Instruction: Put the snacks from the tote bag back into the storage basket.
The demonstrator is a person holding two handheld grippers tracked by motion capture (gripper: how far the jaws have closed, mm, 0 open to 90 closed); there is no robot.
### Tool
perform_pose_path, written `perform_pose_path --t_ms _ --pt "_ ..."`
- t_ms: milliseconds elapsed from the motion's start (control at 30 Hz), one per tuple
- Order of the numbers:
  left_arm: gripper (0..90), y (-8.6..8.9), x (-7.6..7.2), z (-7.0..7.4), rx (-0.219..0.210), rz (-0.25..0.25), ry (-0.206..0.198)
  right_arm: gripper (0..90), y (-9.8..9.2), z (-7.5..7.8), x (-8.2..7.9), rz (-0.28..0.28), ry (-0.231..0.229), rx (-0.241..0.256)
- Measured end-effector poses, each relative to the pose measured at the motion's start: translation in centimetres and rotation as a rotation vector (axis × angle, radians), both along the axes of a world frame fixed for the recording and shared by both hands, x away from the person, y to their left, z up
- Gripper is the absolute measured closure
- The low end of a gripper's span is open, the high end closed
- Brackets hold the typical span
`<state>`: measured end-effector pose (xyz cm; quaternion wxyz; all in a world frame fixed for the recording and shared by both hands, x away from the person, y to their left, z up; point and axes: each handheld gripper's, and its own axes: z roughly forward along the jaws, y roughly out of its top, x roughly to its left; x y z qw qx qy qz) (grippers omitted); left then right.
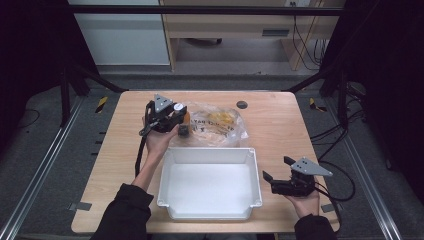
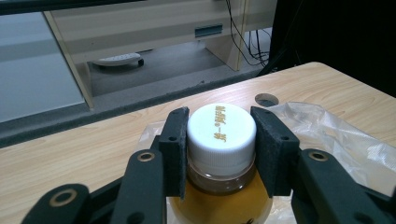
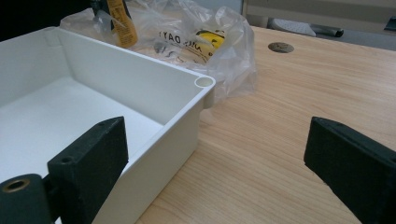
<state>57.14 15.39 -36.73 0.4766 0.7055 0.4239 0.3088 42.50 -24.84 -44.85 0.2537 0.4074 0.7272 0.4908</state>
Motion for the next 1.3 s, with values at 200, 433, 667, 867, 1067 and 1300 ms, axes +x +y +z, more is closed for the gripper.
perform_pose_path --t_ms 200,433,667,867,1067,1300 --pt "59.1 -0.2 0.0 1.0 -0.021 -0.006 -0.014 6.5 0.0 0.1 -0.1 -0.004 -0.001 0.004" --pt "59.1 0.0 -0.5 1.9 -0.024 0.000 -0.025 6.5 0.0 0.1 -0.1 -0.003 -0.001 0.001" --pt "59.1 0.3 -1.0 3.3 -0.039 -0.008 -0.051 6.6 0.0 0.1 -0.1 -0.003 -0.003 0.001" --pt "59.1 0.4 -1.7 4.6 -0.041 -0.012 -0.076 6.6 -0.1 0.1 -0.1 -0.004 -0.004 0.003" --pt "59.1 0.5 -1.8 5.6 -0.049 -0.008 -0.092 6.6 -0.1 0.1 -0.1 -0.004 -0.007 0.002" --pt "59.1 0.8 -2.3 6.9 -0.045 -0.005 -0.109 6.7 -0.1 0.1 -0.1 -0.004 -0.004 0.006"
